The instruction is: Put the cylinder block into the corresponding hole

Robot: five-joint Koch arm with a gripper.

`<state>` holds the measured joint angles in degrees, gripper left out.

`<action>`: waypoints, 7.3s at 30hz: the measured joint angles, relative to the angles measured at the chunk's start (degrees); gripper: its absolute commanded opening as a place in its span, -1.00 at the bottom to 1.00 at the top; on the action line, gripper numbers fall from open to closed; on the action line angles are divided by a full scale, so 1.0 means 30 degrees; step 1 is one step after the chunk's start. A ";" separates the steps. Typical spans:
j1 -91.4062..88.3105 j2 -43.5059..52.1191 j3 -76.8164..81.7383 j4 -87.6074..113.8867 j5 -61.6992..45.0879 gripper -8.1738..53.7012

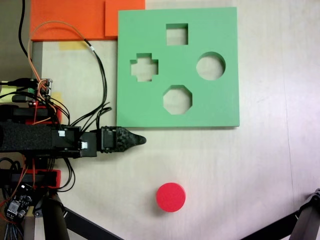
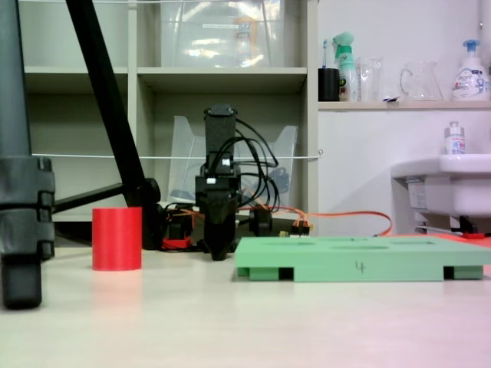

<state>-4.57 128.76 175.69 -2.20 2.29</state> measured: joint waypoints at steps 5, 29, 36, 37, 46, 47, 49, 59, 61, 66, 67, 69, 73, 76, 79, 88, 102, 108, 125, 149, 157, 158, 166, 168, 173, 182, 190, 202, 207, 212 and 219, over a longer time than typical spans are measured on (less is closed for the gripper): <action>-0.0293 0.0000 0.0000 0.0000 0.0000 0.39; -0.0264 -0.9346 -0.1963 -1.8574 2.8506 0.95; 0.1582 -2.0039 -0.1992 -3.0059 2.8506 0.95; 0.1816 -2.0156 -0.1758 -3.0059 2.8506 0.95; 0.5039 -2.0332 -0.0059 -3.0293 2.8506 0.95; 0.5537 -2.0332 -0.0059 -3.0322 2.8506 0.95; 0.6416 -2.0332 -0.0059 -3.0352 2.8506 0.95; 0.8408 -2.3877 -0.4893 -3.0527 2.8506 0.95; 0.8467 -2.4229 -0.5801 -3.0557 2.8506 0.95; 0.8496 -2.5049 -0.7119 -3.0557 2.8652 0.94; 0.8496 -2.5166 -0.7354 -3.0557 2.8740 0.94; 0.8496 -2.5342 -0.7969 -3.0557 2.8740 0.94; 0.8496 -2.5664 -0.9229 -3.0527 2.8740 0.94; 0.8496 -2.6016 -1.0430 -3.0527 2.8740 0.94; 0.8496 -2.6572 -1.1162 -3.0088 2.8770 0.88; 0.8115 -2.7393 -1.1982 -2.9736 2.8799 0.24; 0.0176 -1.6582 -1.2070 -2.1035 2.9443 -0.14; -0.5068 -1.7813 -1.4941 -2.0713 2.9443 -0.14; -0.8643 -2.3994 -2.0684 -1.8223 2.9414 -0.14; -0.9111 -2.7715 -2.6074 -1.6904 2.9326 -0.10; -0.9199 -2.7598 -2.5430 -1.7139 2.9385 -0.08; -0.9199 -2.7480 -2.5313 -1.7139 2.9385 -0.08; -0.9229 -2.7363 -2.4609 -1.7109 2.9326 -0.09; -0.9258 -2.7393 -2.4609 -1.7109 2.9326 -0.09; -0.9199 -2.7598 -2.4609 -1.7139 2.9326 -0.02; -0.9375 -2.8213 -2.4961 -1.7314 2.8037 0.56; -0.9434 -2.7744 -2.3760 -1.7520 2.7656 0.97; -0.9434 -2.2324 -1.7549 -1.7344 2.6455 0.94; -0.8936 -1.3916 -1.6670 -0.8496 2.2002 0.73; -0.5303 -0.8291 -1.3447 0.0146 0.7324 0.46; -0.0615 -0.7705 -0.5742 -0.7676 -0.2813 0.36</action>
<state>-6.42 105.64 158.47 -25.22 -6.15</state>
